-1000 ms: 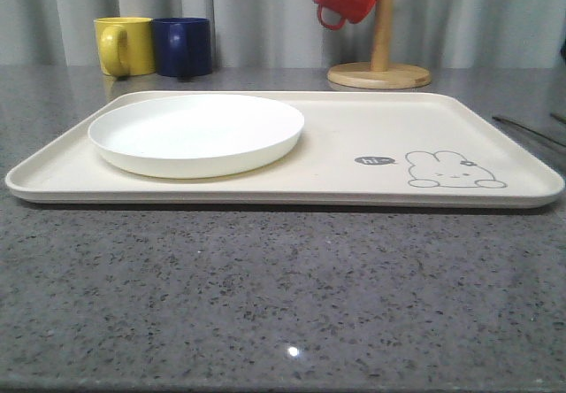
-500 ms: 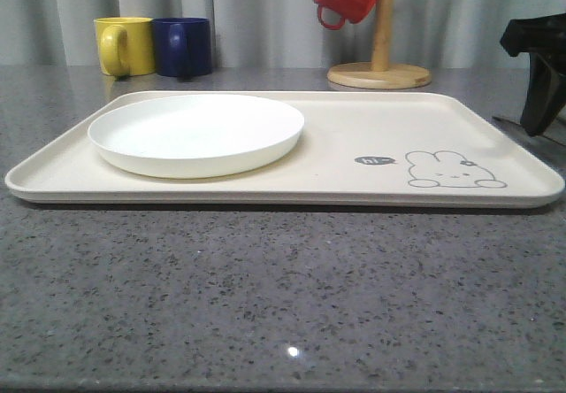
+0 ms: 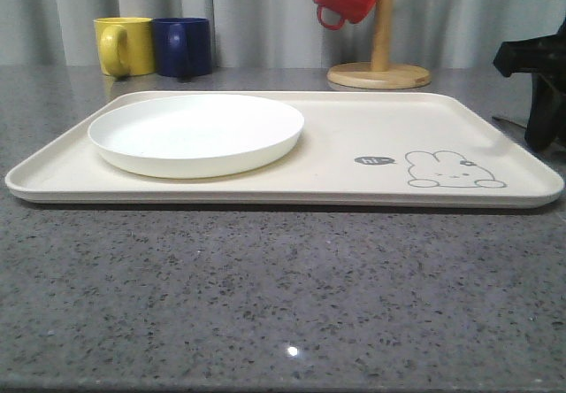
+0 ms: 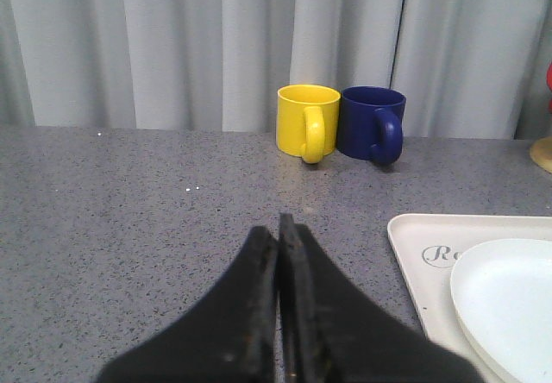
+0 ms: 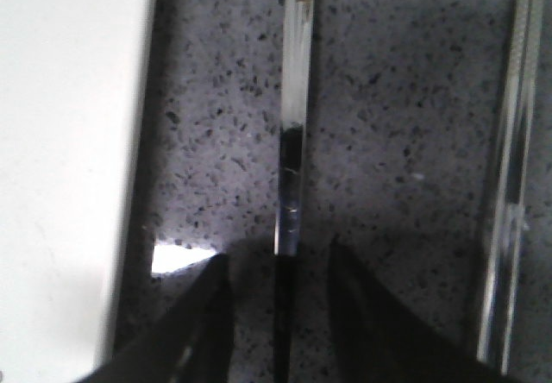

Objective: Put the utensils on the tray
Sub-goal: 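Reach the right gripper down and grasp the silver fork, then carry the fork onto the tray beside the plate and open the right gripper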

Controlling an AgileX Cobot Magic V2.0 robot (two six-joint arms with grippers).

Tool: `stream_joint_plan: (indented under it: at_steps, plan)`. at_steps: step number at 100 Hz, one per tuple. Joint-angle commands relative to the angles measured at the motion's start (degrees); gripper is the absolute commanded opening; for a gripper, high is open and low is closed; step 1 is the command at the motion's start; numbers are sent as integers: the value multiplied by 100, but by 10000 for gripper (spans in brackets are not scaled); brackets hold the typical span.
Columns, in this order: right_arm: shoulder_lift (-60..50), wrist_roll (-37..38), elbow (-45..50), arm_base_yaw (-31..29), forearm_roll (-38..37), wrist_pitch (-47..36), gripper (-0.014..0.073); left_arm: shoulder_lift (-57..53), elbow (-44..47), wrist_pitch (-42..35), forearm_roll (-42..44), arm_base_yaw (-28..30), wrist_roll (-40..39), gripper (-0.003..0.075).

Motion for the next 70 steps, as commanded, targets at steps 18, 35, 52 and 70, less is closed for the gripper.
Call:
stream_joint_plan:
  at_steps: [18, 35, 52, 70]
  plan:
    - [-202, -46, -254, -4, -29, 14, 3, 9, -149, -432, -41, 6, -1, -17]
    - [-409, 108, -649, -4, -29, 502, 4, 9, -149, -432, -41, 6, -1, -17]
    - [-808, 800, -1056, 258, -29, 774, 4, 9, -149, -432, -41, 6, -1, -17]
    - [-886, 1589, -1317, 990, -100, 747, 4, 9, -149, -432, -41, 6, -1, -17]
